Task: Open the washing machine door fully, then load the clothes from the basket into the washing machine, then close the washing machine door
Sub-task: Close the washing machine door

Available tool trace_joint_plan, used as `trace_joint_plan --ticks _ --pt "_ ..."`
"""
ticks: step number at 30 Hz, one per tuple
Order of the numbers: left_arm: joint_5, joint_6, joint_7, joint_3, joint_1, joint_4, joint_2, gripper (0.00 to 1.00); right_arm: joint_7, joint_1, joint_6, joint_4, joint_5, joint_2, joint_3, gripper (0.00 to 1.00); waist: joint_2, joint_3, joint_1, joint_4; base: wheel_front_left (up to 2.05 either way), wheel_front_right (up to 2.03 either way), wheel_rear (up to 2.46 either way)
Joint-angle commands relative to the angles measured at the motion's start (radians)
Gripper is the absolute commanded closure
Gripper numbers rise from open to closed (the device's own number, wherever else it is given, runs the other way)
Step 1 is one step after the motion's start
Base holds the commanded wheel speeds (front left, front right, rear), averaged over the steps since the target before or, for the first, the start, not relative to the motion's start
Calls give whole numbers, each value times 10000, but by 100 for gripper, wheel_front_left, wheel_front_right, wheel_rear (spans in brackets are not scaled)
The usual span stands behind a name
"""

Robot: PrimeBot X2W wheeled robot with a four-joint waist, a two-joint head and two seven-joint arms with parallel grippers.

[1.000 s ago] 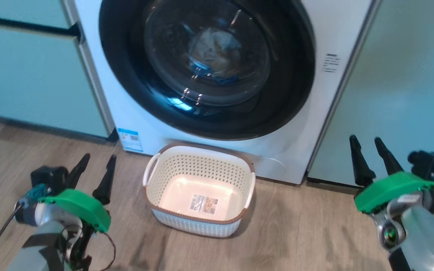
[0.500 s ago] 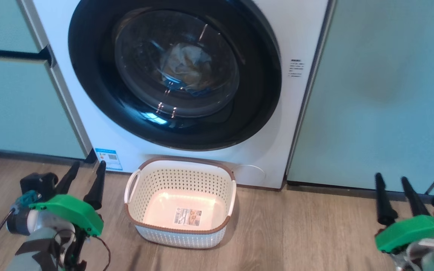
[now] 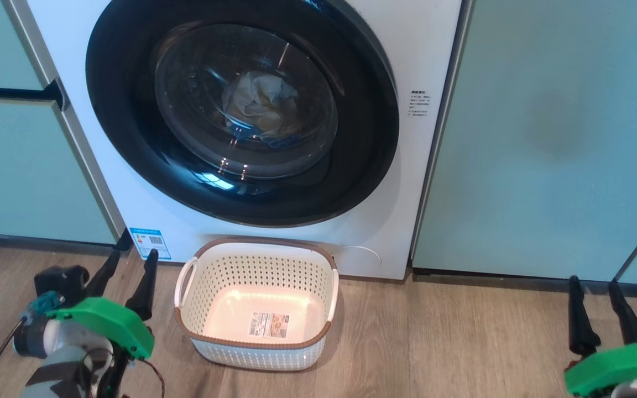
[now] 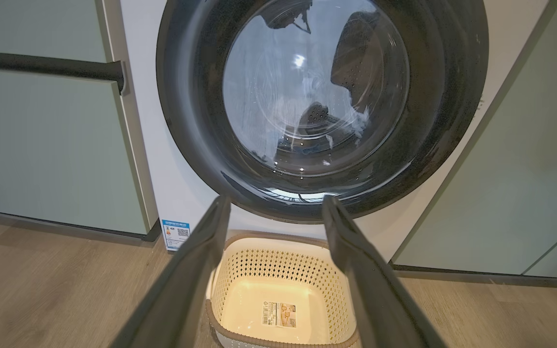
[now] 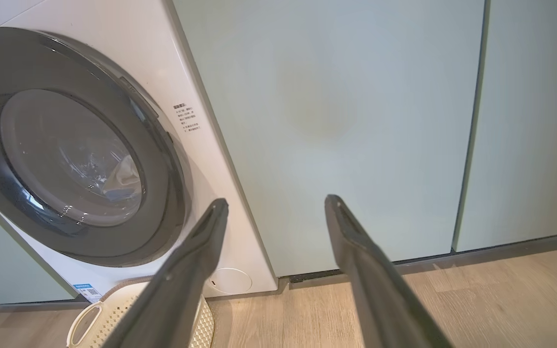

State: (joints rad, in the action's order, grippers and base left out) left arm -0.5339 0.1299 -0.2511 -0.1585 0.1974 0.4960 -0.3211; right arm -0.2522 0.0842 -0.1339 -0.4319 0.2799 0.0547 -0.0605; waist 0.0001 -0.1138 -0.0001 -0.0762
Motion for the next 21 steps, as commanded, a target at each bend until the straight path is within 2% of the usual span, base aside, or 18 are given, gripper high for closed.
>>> trace_joint_plan --ticks 1,21 --pt "37 8 -107 462 427 -248 -266 0 -95 256 32 368 -116 -14 172 0 -1 -8 1 11 0 0 0" --pt "216 8 -107 583 584 -11 -149 0 -95 46 32 336 -103 -43 159 0 -1 -61 1 -50 0 0 0"
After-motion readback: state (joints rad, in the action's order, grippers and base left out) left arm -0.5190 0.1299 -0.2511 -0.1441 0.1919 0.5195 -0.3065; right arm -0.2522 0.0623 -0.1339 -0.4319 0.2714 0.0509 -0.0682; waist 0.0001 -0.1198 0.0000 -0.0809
